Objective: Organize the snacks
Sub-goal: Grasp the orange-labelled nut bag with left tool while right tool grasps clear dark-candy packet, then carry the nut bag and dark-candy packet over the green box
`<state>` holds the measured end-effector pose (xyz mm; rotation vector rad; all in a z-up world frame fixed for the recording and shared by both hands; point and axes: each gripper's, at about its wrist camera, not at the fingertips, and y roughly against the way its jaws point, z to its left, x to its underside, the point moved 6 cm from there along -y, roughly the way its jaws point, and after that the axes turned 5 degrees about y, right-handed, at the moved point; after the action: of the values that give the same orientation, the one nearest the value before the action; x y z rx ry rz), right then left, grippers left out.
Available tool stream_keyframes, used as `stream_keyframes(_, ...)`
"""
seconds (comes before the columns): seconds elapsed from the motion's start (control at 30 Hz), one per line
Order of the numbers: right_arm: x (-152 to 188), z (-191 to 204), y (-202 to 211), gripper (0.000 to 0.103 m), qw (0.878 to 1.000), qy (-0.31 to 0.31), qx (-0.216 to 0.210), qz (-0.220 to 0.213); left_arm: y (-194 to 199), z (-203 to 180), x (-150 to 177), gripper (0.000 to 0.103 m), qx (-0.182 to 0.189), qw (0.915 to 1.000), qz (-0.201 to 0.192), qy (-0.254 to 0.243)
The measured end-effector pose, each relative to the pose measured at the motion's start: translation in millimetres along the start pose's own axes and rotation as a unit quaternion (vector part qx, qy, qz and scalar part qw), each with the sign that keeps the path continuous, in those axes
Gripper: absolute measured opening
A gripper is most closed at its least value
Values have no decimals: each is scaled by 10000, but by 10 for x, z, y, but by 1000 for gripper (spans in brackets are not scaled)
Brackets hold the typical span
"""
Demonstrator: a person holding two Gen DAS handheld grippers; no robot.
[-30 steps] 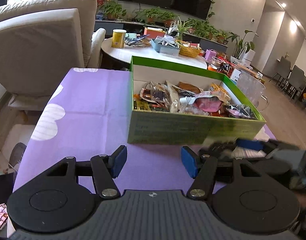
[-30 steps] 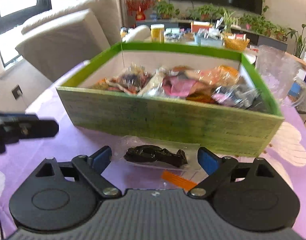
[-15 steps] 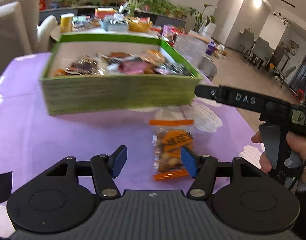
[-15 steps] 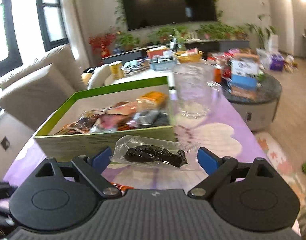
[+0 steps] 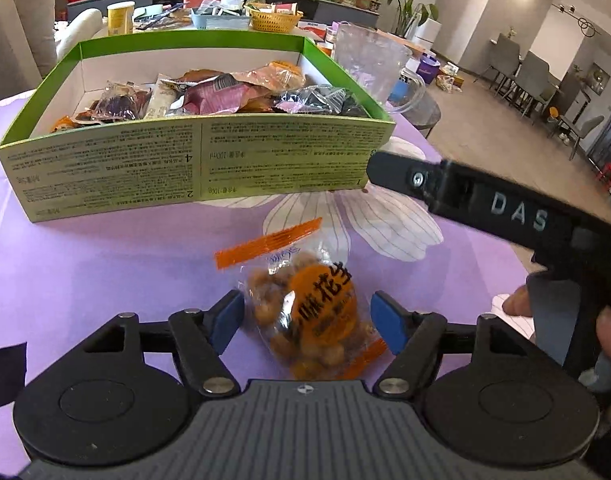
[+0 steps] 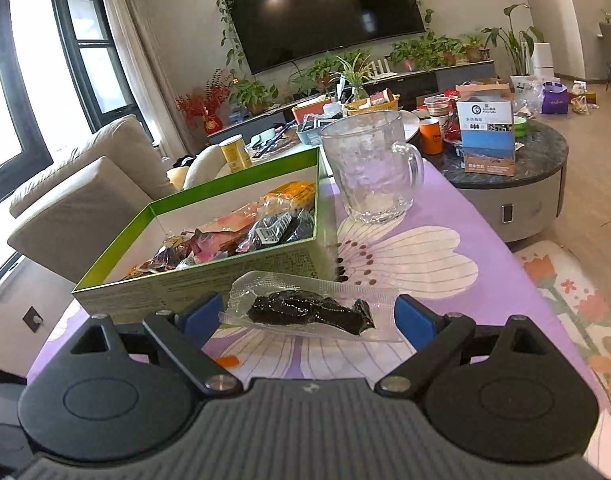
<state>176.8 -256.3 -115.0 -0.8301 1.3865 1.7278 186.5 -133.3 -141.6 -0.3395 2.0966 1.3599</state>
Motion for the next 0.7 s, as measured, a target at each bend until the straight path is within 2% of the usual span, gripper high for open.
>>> stream_keyframes(0.13,49,-29,-28,51,10000,-16,-29,4,-28,-32,-3,66,-140,9998,-92,-69)
stream_keyframes(0.2,65,-49,-34,51,10000,-60,-58,12,-21,-30,4,60,-64,9998,-150,-59)
stream_keyframes(0.23,70,-54,-33,51,9999,-77,-68,15,-16,-19,4,53,-38,9999,-163,-39)
stream_keyframes(0.3,74,-67,-25,51,9999,-81,-72,2,8,3,-7,45,32,9999,-167,19)
stream_keyframes(0.4,78,-66,-15,51,10000,-52,-61,-13,80,24,-34,38,73,9997,-212,36)
stream_keyframes(0.7,57,37,106,51,9999,112,-11,-103,358,139,-101,35,24,9983,-590,19)
